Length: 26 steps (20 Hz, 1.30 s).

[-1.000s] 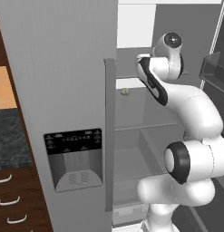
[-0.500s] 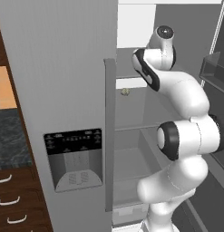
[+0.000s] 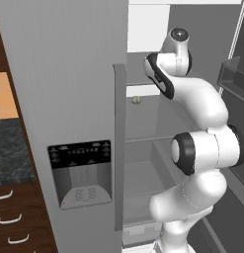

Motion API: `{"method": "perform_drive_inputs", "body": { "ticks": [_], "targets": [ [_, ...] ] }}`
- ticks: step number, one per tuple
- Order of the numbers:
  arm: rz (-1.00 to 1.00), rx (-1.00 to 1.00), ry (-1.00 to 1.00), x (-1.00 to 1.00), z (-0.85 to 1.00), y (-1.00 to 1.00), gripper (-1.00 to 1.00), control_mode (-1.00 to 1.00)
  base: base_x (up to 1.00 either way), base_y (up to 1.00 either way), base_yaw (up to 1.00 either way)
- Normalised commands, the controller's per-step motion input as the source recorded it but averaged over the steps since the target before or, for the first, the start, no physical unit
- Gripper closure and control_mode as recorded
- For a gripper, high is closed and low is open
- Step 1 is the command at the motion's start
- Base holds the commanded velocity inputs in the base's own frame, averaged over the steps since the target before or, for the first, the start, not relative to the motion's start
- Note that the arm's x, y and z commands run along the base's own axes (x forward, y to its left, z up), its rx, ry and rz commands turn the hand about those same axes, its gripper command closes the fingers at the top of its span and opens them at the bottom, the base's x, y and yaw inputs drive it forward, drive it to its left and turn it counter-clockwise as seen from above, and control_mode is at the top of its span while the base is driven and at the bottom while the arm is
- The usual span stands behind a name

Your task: Take the strawberry from the fridge and place it on top of the pancake, located on the dining counter.

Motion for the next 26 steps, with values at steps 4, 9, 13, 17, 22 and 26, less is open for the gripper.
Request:
{"method": "perform_drive_inputs", "body": {
  "ticks": [4,9,13,17,22,26],
  "targets": [
    [0.0,0.0,0.07,0.0,-0.17,0.01,-1.0,-1.0,0.0,0.0,0.0],
    [0.0,0.0,0.03,0.01,-0.11,0.01,-1.0,-1.0,0.0,0.0,0.0],
    [0.0,0.0,0.0,0.12,-0.04,0.0,-1.0,-1.0,0.0,0.0,0.0],
    [0.0,0.0,0.02,0.2,-0.05,0.0,-1.0,-1.0,0.0,0.0,0.0],
    [0.0,0.0,0.05,0.26,-0.07,0.0,-1.0,-1.0,0.0,0.0,0.0],
    [0.0,0.0,0.09,0.1,-0.15,0.0,1.0,-1.0,0.0,0.0,0.0]
  ]
}}
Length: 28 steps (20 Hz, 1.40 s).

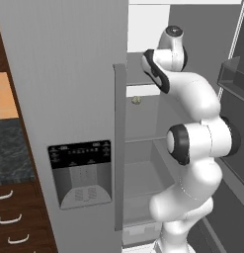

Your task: Take the strawberry from the fridge and place it on top of the pancake, located on the dining counter.

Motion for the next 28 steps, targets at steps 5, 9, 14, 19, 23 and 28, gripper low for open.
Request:
{"method": "perform_drive_inputs", "body": {
  "ticks": [5,9,14,19,23,28],
  "targets": [
    [0.0,0.0,0.07,0.0,-0.17,0.0,1.0,-1.0,0.0,0.0,0.0],
    [0.0,0.0,-0.02,-0.1,-0.11,0.0,1.0,-1.0,0.0,0.0,0.0],
    [0.0,0.0,-0.2,-0.37,0.0,0.0,1.0,-1.0,0.0,0.0,0.0],
    [0.0,0.06,-0.22,-0.67,0.09,-0.01,1.0,-1.0,0.0,0.0,0.0],
    [0.0,0.03,-0.01,-1.0,0.3,0.02,1.0,-1.0,0.0,0.0,0.0],
    [0.0,0.0,0.06,-1.0,0.09,0.0,1.0,-1.0,0.0,0.0,0.0]
  ]
}}
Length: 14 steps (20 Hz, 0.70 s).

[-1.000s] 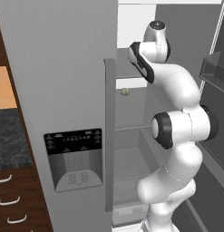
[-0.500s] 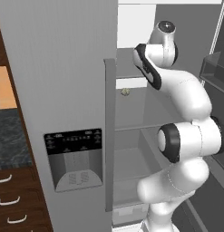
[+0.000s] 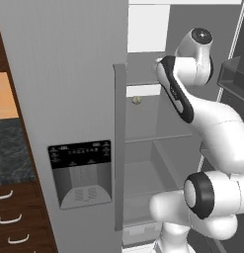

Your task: Take the strawberry from the fridge and place it on top of the pancake, located on the dining counter.

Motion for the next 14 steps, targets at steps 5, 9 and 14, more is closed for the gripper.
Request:
{"method": "perform_drive_inputs", "body": {
  "ticks": [5,9,14],
  "targets": [
    [0.0,0.0,0.12,-1.0,0.0,0.01,1.0,-1.0,0.0,0.0,0.0],
    [0.0,-0.02,0.13,-1.0,-0.14,0.06,1.0,-1.0,0.0,0.0,0.0],
    [0.0,-0.03,0.11,-1.0,-0.73,0.2,1.0,-1.0,0.0,0.0,0.0]
  ]
}}
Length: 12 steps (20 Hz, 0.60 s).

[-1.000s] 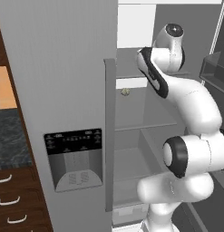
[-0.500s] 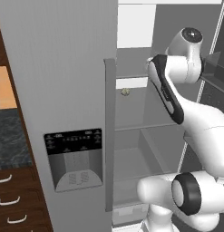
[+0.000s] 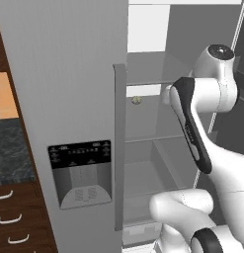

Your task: Take the strawberry from the fridge and place it on top of the pancake, located on the dining counter.

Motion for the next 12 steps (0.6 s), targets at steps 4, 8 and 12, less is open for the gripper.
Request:
{"method": "perform_drive_inputs", "body": {
  "ticks": [4,8,12],
  "targets": [
    [0.0,-0.06,0.09,-0.99,-0.92,0.26,1.0,-1.0,0.0,0.0,0.0],
    [0.0,-0.02,0.12,-0.72,-0.81,0.03,1.0,-1.0,0.0,0.0,0.0],
    [0.0,0.0,0.08,-0.4,-0.68,0.0,1.0,-1.0,0.0,0.0,0.0]
  ]
}}
